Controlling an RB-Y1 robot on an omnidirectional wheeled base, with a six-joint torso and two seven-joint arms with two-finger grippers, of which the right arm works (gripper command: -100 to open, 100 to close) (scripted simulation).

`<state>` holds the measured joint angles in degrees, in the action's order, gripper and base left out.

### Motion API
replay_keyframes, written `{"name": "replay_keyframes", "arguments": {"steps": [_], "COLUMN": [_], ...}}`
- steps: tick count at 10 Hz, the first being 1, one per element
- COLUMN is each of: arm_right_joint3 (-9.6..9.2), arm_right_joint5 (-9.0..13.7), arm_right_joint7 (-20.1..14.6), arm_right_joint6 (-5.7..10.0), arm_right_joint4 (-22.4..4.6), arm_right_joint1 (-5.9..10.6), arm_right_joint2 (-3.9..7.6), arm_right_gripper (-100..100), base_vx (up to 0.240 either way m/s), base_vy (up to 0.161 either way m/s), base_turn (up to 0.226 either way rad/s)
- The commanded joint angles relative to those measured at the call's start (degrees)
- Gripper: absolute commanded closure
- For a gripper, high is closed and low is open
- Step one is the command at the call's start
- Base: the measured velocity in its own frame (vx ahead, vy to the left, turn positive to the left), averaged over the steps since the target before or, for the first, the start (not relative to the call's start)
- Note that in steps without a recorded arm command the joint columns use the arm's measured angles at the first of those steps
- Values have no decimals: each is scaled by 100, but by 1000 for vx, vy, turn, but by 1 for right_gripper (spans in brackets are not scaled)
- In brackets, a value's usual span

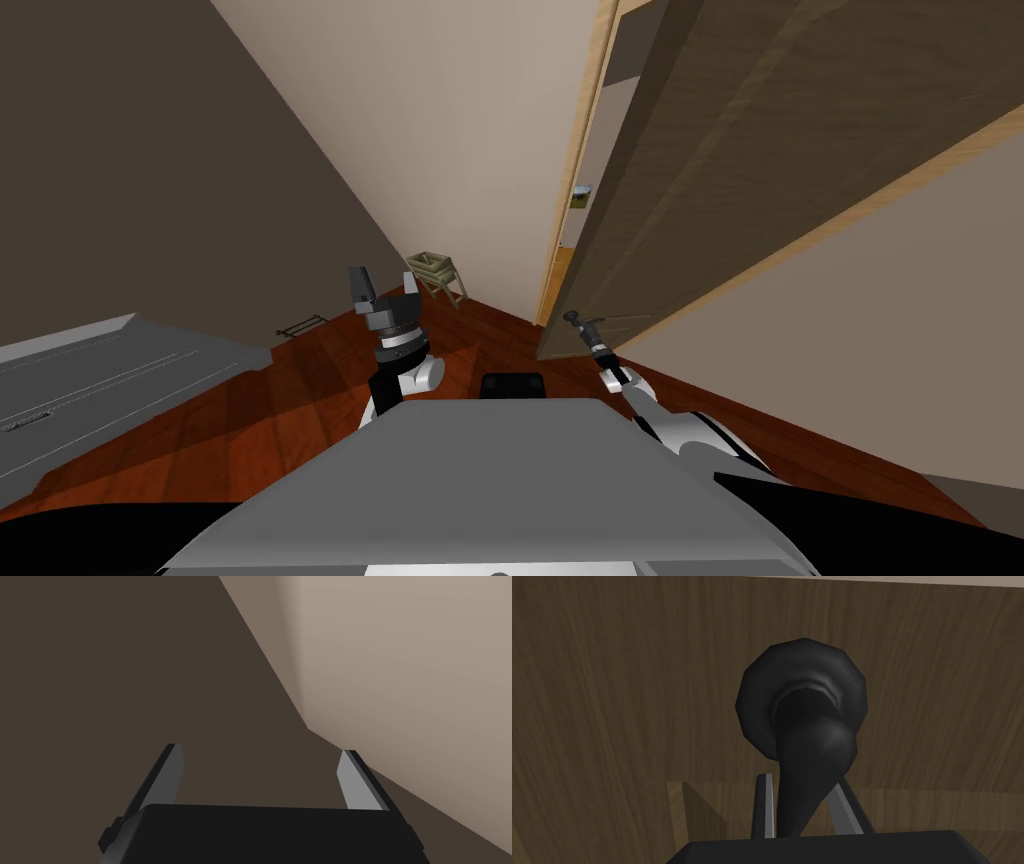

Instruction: Pull the door open

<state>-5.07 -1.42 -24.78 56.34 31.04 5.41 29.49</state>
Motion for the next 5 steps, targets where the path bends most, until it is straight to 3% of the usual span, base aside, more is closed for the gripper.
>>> {"name": "replay_keyframes", "arguments": {"steps": [1, 3, 4, 5], "arm_right_joint3": [-40, -118, -105, -131], "arm_right_joint5": [-26, -72, -62, -81], "arm_right_joint7": [-79, -196, -168, -236], "arm_right_joint6": [177, 359, 299, 498], "arm_right_joint4": [-86, -87, -125, -179], "arm_right_joint1": [-6, -96, -55, -153], "arm_right_joint2": [77, 174, 137, 202], "arm_right_gripper": [100, 100, 100, 100], "base_vx": [-110, -132, -55, -130], "base_vy": [-44, -55, -28, -69], "base_turn": [47, 72, 20, 173]}}
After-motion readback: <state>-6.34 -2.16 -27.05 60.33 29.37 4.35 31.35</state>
